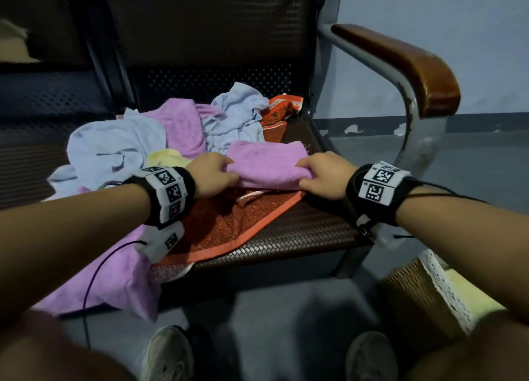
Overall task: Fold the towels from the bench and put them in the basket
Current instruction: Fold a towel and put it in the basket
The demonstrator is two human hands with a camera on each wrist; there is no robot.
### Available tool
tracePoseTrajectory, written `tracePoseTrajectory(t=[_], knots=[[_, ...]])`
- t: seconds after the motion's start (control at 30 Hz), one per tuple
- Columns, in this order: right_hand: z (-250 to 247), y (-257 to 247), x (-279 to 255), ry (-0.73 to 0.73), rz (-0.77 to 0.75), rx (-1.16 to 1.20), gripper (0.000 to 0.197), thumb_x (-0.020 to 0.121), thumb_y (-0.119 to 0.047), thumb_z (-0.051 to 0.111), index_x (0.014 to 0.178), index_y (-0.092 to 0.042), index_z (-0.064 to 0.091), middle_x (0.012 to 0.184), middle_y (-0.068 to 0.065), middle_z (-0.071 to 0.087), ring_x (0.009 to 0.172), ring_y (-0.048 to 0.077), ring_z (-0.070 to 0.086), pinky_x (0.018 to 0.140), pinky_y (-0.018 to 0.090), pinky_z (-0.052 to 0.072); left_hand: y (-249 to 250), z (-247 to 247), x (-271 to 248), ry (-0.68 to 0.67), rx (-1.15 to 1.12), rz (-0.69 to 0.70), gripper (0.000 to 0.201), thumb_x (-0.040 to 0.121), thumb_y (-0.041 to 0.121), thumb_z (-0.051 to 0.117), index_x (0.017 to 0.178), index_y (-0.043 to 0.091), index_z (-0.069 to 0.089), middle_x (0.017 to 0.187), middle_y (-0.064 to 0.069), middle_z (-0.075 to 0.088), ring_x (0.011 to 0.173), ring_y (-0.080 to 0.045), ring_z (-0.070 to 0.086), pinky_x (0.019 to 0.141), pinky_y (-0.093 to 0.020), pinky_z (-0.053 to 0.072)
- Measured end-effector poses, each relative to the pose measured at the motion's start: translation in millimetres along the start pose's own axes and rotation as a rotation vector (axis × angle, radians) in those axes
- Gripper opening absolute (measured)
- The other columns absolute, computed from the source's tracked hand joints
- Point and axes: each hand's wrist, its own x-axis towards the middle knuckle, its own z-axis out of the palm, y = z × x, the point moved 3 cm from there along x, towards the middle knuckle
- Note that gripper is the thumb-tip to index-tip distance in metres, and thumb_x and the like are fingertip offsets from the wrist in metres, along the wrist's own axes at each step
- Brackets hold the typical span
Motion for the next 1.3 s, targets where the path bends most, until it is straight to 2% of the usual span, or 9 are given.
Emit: tracePoseTrajectory(t=[0.13, 0.27, 0.37, 0.47, 0.6, 0.8, 1.0, 1.17, 1.3], knots=[[-12.5, 11.7, -1.1, 0.111, 0.097, 0.240, 0.020, 0.084, -0.032, 0.056, 0.071, -0.018, 0.060, 0.074, 0.007, 0.063, 0.080, 0.031, 0.061, 0.069, 0.035, 0.045, 7.7, -12.6, 1.0, 0.120, -0.193, -0.052, 0.039, 0.082, 0.045, 0.054, 0.068, 0.009, 0.060, 0.060, -0.008, 0.057, 0.066, -0.027, 0.053, 0.069, -0.037, 0.044], [-17.0, 22.6, 4.8, 0.261, 0.180, 0.491, 0.016, 0.088, -0.028, 0.062, 0.094, -0.015, 0.068, 0.095, 0.007, 0.070, 0.094, 0.026, 0.064, 0.085, 0.037, 0.051, 3.4, -10.4, 9.5, 0.208, -0.319, -0.156, 0.037, 0.094, 0.036, 0.057, 0.072, 0.006, 0.062, 0.057, -0.005, 0.053, 0.061, -0.029, 0.053, 0.073, -0.043, 0.050], [-11.3, 27.3, 13.8, 0.342, 0.263, 0.528, 0.026, 0.091, -0.031, 0.064, 0.114, -0.018, 0.062, 0.114, 0.003, 0.067, 0.105, 0.021, 0.061, 0.090, 0.030, 0.046, -0.5, -7.7, 15.0, 0.282, -0.327, -0.252, 0.041, 0.097, 0.041, 0.055, 0.073, 0.009, 0.064, 0.069, -0.012, 0.062, 0.080, -0.035, 0.063, 0.074, -0.036, 0.048], [-8.1, 22.9, 21.1, 0.352, 0.237, 0.483, 0.041, 0.092, -0.034, 0.064, 0.129, -0.017, 0.056, 0.130, 0.002, 0.061, 0.118, 0.020, 0.057, 0.097, 0.027, 0.041, -5.3, -7.2, 23.1, 0.350, -0.448, -0.321, 0.032, 0.093, 0.042, 0.061, 0.098, 0.012, 0.069, 0.102, -0.015, 0.071, 0.100, -0.034, 0.066, 0.090, -0.039, 0.054], [1.0, 18.8, 29.4, 0.282, 0.181, 0.290, 0.044, 0.088, -0.021, 0.065, 0.131, -0.016, 0.056, 0.134, 0.009, 0.060, 0.124, 0.026, 0.055, 0.106, 0.035, 0.041, 2.3, -6.2, 23.0, 0.357, -0.335, -0.091, 0.032, 0.083, 0.031, 0.075, 0.112, 0.018, 0.068, 0.109, 0.001, 0.070, 0.100, -0.016, 0.063, 0.084, -0.022, 0.043], [0.3, 23.7, 43.1, 0.293, 0.264, 0.278, 0.038, 0.090, -0.012, 0.060, 0.127, -0.020, 0.062, 0.133, 0.007, 0.060, 0.124, 0.026, 0.054, 0.108, 0.034, 0.042, 7.7, 21.9, 21.0, -0.060, 0.065, 0.102, 0.069, 0.078, 0.023, 0.076, 0.143, 0.021, 0.051, 0.138, -0.006, 0.060, 0.124, -0.025, 0.056, 0.100, -0.025, 0.039], [1.6, -22.3, 36.0, 0.119, -0.100, 0.116, 0.068, 0.081, -0.059, 0.064, 0.137, -0.023, 0.050, 0.124, 0.004, 0.066, 0.110, 0.023, 0.061, 0.089, 0.035, 0.049, 13.9, 7.6, 31.4, 0.119, -0.046, 0.081, 0.036, 0.077, 0.032, 0.065, 0.111, 0.021, 0.064, 0.103, -0.008, 0.071, 0.097, -0.029, 0.064, 0.081, -0.034, 0.049], [-4.3, -20.5, 20.3, 0.138, 0.008, 0.092, 0.047, 0.081, -0.036, 0.070, 0.123, -0.023, 0.052, 0.115, 0.006, 0.069, 0.104, 0.031, 0.065, 0.084, 0.039, 0.053, 49.3, -12.2, 16.3, 0.234, -0.226, 0.245, 0.040, 0.068, 0.050, 0.058, 0.096, 0.023, 0.066, 0.087, 0.003, 0.070, 0.083, -0.015, 0.063, 0.076, -0.029, 0.049], [-40.8, -2.1, -1.3, 0.218, 0.036, 0.464, 0.027, 0.084, -0.022, 0.065, 0.110, -0.021, 0.066, 0.104, 0.002, 0.072, 0.097, 0.020, 0.067, 0.086, 0.036, 0.054, 94.8, -39.1, 6.7, 0.342, -0.316, 0.367, 0.037, 0.077, 0.041, 0.074, 0.102, 0.015, 0.066, 0.091, -0.002, 0.070, 0.086, -0.019, 0.065, 0.081, -0.035, 0.052]])
